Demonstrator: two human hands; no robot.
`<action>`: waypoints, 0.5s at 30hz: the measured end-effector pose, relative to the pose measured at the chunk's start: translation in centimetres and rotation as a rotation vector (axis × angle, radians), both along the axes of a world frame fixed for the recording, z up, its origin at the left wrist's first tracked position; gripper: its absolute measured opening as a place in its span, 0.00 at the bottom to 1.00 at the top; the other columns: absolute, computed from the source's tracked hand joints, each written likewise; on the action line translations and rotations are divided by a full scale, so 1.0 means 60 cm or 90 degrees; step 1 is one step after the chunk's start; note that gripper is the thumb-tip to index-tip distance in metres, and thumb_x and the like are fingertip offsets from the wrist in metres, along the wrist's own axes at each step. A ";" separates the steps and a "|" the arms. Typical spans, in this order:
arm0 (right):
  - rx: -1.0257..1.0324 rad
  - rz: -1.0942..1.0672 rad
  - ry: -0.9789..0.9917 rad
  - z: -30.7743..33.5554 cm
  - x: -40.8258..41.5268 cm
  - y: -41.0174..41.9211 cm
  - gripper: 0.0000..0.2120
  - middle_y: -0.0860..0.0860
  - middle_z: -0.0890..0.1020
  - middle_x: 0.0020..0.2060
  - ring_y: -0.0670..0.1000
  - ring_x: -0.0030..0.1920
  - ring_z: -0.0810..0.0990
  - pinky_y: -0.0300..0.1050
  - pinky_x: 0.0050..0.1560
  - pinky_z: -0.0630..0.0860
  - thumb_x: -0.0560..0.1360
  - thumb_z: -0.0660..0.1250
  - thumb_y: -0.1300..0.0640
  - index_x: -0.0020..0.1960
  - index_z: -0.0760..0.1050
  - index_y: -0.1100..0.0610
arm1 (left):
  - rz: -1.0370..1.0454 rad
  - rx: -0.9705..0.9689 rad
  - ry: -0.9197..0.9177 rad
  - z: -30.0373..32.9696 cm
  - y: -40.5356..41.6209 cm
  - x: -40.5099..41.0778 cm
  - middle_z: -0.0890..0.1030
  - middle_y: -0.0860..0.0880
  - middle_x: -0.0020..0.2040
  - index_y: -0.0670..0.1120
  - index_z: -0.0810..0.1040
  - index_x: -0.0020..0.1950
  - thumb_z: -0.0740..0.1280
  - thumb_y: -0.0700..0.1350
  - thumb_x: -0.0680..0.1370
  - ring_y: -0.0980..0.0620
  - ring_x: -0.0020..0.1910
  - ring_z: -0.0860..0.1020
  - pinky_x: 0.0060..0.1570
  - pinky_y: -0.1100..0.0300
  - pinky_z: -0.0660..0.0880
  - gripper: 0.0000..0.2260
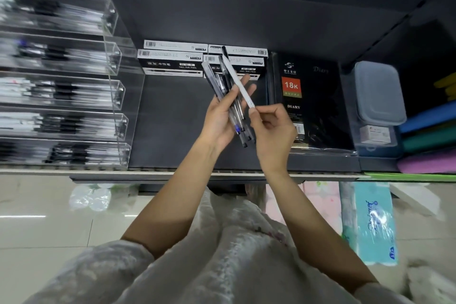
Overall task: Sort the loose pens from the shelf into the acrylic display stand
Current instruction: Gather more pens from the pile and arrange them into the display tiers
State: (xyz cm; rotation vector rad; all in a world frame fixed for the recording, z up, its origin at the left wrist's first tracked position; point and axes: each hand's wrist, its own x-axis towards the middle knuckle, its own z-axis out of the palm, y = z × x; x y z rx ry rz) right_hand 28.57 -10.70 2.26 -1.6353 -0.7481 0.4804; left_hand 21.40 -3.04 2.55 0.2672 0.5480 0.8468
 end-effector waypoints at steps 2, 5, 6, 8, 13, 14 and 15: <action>-0.020 -0.011 -0.023 -0.003 -0.003 0.000 0.03 0.49 0.83 0.36 0.48 0.38 0.82 0.45 0.42 0.79 0.73 0.70 0.62 0.42 0.77 0.58 | 0.020 0.002 0.027 0.000 0.000 0.004 0.83 0.50 0.52 0.43 0.77 0.56 0.60 0.39 0.81 0.53 0.53 0.81 0.49 0.60 0.79 0.08; -0.056 0.027 -0.045 -0.003 -0.001 -0.003 0.04 0.47 0.82 0.36 0.46 0.38 0.81 0.42 0.43 0.78 0.73 0.71 0.60 0.42 0.77 0.55 | 0.047 0.019 0.146 0.000 0.000 0.007 0.83 0.51 0.47 0.44 0.76 0.55 0.61 0.39 0.80 0.57 0.43 0.82 0.43 0.63 0.78 0.06; -0.070 0.053 -0.042 -0.004 0.001 -0.005 0.03 0.46 0.82 0.38 0.45 0.40 0.80 0.39 0.44 0.76 0.73 0.70 0.59 0.43 0.77 0.54 | 0.058 0.021 0.180 -0.002 0.000 0.008 0.82 0.51 0.46 0.43 0.75 0.55 0.62 0.39 0.80 0.57 0.42 0.82 0.42 0.62 0.78 0.06; -0.105 0.083 0.015 -0.006 0.000 -0.009 0.04 0.44 0.80 0.44 0.40 0.45 0.78 0.33 0.49 0.73 0.77 0.66 0.56 0.51 0.76 0.52 | 0.092 0.005 0.214 -0.005 0.003 0.008 0.81 0.50 0.45 0.41 0.74 0.58 0.62 0.38 0.80 0.58 0.41 0.81 0.41 0.62 0.77 0.07; -0.088 0.100 0.487 -0.004 -0.023 -0.005 0.15 0.52 0.75 0.61 0.47 0.61 0.74 0.43 0.63 0.71 0.82 0.54 0.54 0.66 0.67 0.55 | 0.155 -0.066 0.190 0.005 0.011 0.012 0.80 0.50 0.43 0.43 0.76 0.50 0.63 0.37 0.80 0.56 0.43 0.80 0.42 0.62 0.78 0.03; -0.061 0.102 0.532 0.000 -0.028 -0.001 0.16 0.53 0.76 0.60 0.47 0.61 0.75 0.41 0.64 0.70 0.82 0.53 0.54 0.69 0.65 0.58 | 0.152 -0.054 0.196 0.008 0.010 0.014 0.81 0.50 0.41 0.44 0.76 0.49 0.64 0.37 0.79 0.56 0.43 0.80 0.42 0.61 0.78 0.03; -0.033 0.100 0.566 0.004 -0.032 0.003 0.18 0.52 0.76 0.59 0.46 0.60 0.75 0.40 0.64 0.69 0.82 0.53 0.55 0.70 0.64 0.59 | 0.147 -0.038 0.205 0.010 0.008 0.016 0.81 0.51 0.39 0.44 0.75 0.50 0.65 0.38 0.79 0.56 0.43 0.80 0.44 0.60 0.78 0.03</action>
